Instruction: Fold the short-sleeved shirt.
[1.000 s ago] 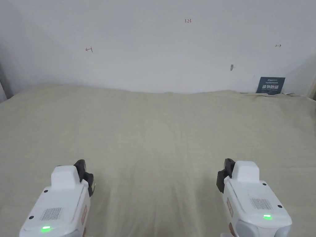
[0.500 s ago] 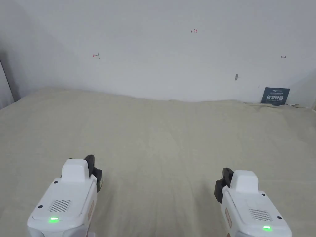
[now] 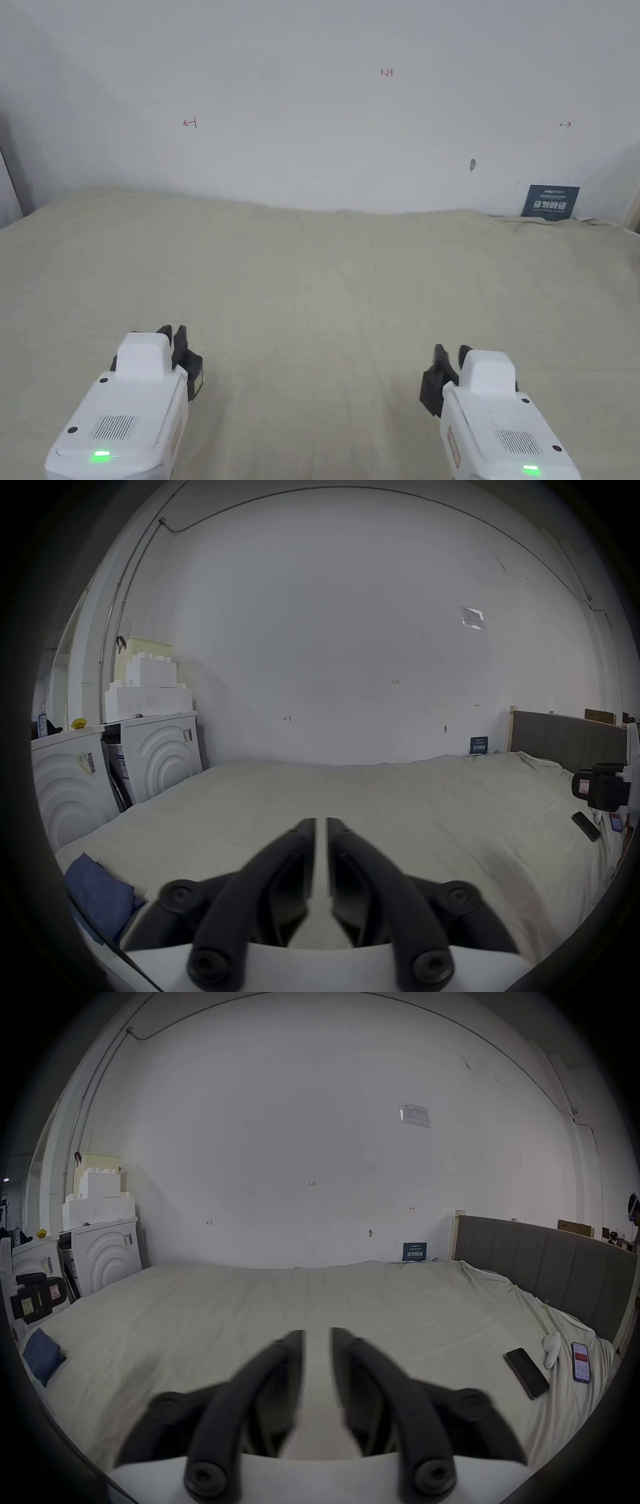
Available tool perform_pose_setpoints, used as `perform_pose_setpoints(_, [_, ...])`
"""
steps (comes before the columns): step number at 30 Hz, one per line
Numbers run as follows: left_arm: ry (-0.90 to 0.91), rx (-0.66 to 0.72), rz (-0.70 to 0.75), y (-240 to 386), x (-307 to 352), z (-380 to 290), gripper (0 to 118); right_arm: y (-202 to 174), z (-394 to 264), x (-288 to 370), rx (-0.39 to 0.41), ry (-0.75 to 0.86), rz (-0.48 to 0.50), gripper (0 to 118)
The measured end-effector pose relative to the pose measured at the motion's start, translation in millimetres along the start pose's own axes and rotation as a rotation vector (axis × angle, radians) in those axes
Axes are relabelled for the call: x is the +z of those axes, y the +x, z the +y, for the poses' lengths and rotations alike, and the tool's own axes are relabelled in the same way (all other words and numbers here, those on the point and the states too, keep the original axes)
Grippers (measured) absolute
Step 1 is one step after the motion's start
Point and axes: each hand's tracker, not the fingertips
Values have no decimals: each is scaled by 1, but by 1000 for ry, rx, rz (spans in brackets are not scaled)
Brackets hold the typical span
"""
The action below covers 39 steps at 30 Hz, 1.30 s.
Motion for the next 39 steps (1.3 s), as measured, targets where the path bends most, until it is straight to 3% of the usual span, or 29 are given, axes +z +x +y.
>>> perform_pose_setpoints(1, [-1, 2, 4, -1, 0, 0, 40, 1, 0, -1, -8, -9, 0, 79])
perform_pose_setpoints(2, [1, 8, 10, -2, 0, -1, 58, 2, 0, -2, -14, -14, 2, 99])
perform_pose_setpoints(3, [-1, 15, 15, -2, 0, -1, 74, 2, -1, -1, -13, -11, 2, 109])
perform_pose_setpoints(4, [-2, 18, 25, -3, -1, -1, 90, 2, -3, 0, -7, 2, 3, 112])
perform_pose_setpoints(6, [2, 27, 35, -6, 0, -1, 99, 1, -3, 3, 27, 35, 8, 112])
perform_pose_setpoints(12, [2, 17, 30, -14, 4, -4, 106, 0, -3, 5, 48, 33, 13, 113])
perform_pose_setpoints(14, [5, 21, 27, -19, 6, -8, 113, 1, -4, 5, 19, 40, 7, 113])
perform_pose_setpoints(20, [2, 106, -49, -32, 12, -7, 117, 7, -2, 5, -106, 10, -8, 113])
perform_pose_setpoints(23, [-7, 128, -37, -33, 11, -5, 118, 13, -1, 3, -226, -3, 69, 113])
perform_pose_setpoints(31, [70, 279, -34, -35, 15, -2, 118, 3, 4, 0, -199, -98, -5, 113])
perform_pose_setpoints(36, [9, 304, 58, -31, 10, -1, 118, 3, 3, -4, -321, -211, -75, 113])
perform_pose_setpoints(39, [-20, 272, 83, -25, 5, -5, 118, 6, 6, -9, -345, -263, -93, 113])
